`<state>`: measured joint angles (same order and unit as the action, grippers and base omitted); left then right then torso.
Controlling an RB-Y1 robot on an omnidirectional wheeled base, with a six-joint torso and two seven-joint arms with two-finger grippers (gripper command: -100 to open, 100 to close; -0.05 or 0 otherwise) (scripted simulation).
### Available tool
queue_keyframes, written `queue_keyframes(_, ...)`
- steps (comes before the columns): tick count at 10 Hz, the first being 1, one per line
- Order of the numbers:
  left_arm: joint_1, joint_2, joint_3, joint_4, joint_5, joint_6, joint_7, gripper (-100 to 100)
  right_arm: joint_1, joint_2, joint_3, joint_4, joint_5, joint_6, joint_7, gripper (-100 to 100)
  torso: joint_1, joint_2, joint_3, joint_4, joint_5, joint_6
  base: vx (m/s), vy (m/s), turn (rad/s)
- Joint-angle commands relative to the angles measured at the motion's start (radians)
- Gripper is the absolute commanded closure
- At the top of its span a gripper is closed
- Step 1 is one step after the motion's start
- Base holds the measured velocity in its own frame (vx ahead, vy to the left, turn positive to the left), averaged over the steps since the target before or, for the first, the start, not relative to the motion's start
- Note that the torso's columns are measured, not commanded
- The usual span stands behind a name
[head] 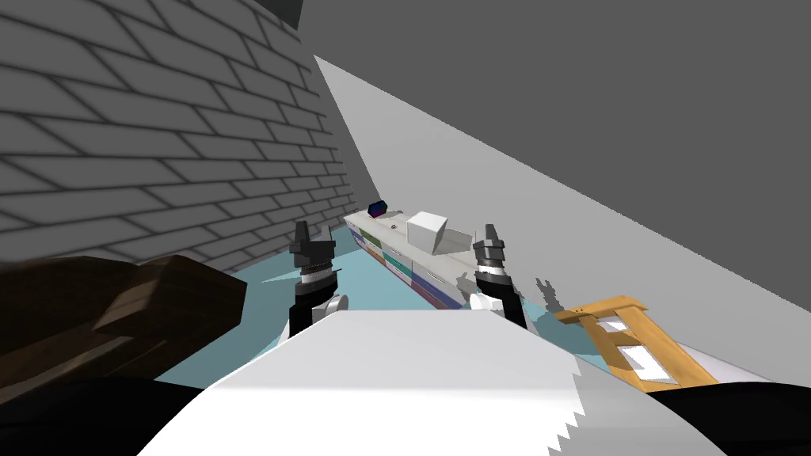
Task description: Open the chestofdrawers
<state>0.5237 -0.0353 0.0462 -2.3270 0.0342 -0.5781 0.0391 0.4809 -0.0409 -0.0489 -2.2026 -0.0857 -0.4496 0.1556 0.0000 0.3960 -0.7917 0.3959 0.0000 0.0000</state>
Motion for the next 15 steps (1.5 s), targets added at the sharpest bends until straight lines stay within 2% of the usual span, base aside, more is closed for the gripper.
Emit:
queue_keyframes(1, 0.0, 0.0, 0.0, 0.0, 0.0, 0.0, 0.0, 0, 0.0, 0.0, 0.0, 0.0, 0.0, 0.0, 0.0, 0, 0.0, 0.074, -0.147, 0.074, 0.0, 0.0, 0.0, 0.0, 0.0)
queue_keyframes(3, 0.0, 0.0, 0.0, 0.0, 0.0, 0.0, 0.0, 0, 0.0, 0.0, 0.0, 0.0, 0.0, 0.0, 0.0, 0, 0.0, 0.222, -0.443, 0.221, 0.0, 0.0, 0.0, 0.0, 0.0)
queue_keyframes(4, 0.0, 0.0, 0.0, 0.0, 0.0, 0.0, 0.0, 0, -0.005, -0.033, 0.007, 0.031, 0.03, 0.035, 0.0, -100, 0.0, 0.295, -0.59, 0.295, 0.0, 0.0, 0.02, 0.043, 0.065)
queue_keyframes(6, 0.0, 0.0, 0.0, 0.0, 0.0, 0.0, 0.0, 0, -0.013, -0.061, 0.016, 0.075, 0.074, 0.088, 0.0, -100, 0.004, 0.336, -0.68, 0.337, 0.001, 0.0, 0.051, 0.095, 0.074)
queue_keyframes(7, 0.0, 0.0, 0.0, 0.0, 0.0, 0.0, 0.0, 0, -0.013, -0.061, 0.016, 0.075, 0.074, 0.088, 0.0, -100, 0.003, 0.339, -0.685, 0.34, 0.001, 0.0, 0.045, 0.078, 0.019)
queue_keyframes(9, 0.0, 0.0, 0.0, 0.0, 0.0, 0.0, 0.0, 0, -0.023, -0.087, 0.03, 0.131, 0.134, 0.153, 0.0, -100, -0.001, 0.342, -0.684, 0.342, 0.0, 0.0, 0.054, 0.098, 0.082)
queue_keyframes(10, 0.0, 0.0, 0.0, 0.0, 0.0, 0.0, 0.0, 0, -0.023, -0.087, 0.03, 0.133, 0.134, 0.159, 0.0, -100, 0.002, 0.341, -0.684, 0.342, 0.0, 0.0, 0.06, 0.092, 0.025)
queue_keyframes(12, 0.0, 0.0, 0.0, 0.0, 0.0, 0.0, 0.0, 0, -0.034, -0.112, 0.047, 0.193, 0.203, 0.24, 0.0, -100, -0.001, 0.342, -0.684, 0.342, 0.0, 0.0, 0.068, 0.106, 0.094)
queue_keyframes(13, 0.0, 0.0, 0.0, 0.0, 0.0, 0.0, 0.0, 0, -0.034, -0.112, 0.047, 0.203, 0.21, 0.247, 0.0, -100, 0.001, 0.341, -0.685, 0.342, 0.0, 0.0, 0.071, 0.089, 0.034)
queue_keyframes(14, 0.0, 0.0, 0.0, 0.0, 0.0, 0.0, 0.0, 0, -0.04, -0.124, 0.056, 0.238, 0.252, 0.284, 0.0, -100, -0.001, 0.342, -0.684, 0.342, 0.0, 0.0, 0.089, 0.095, 0.091)
queue_keyframes(15, 0.0, 0.0, 0.0, 0.0, 0.0, 0.0, 0.0, 0, -0.04, -0.124, 0.056, 0.242, 0.252, 0.296, 0.0, -100, 0.0, 0.341, -0.685, 0.342, 0.0, 0.0, 0.054, 0.088, 0.036)
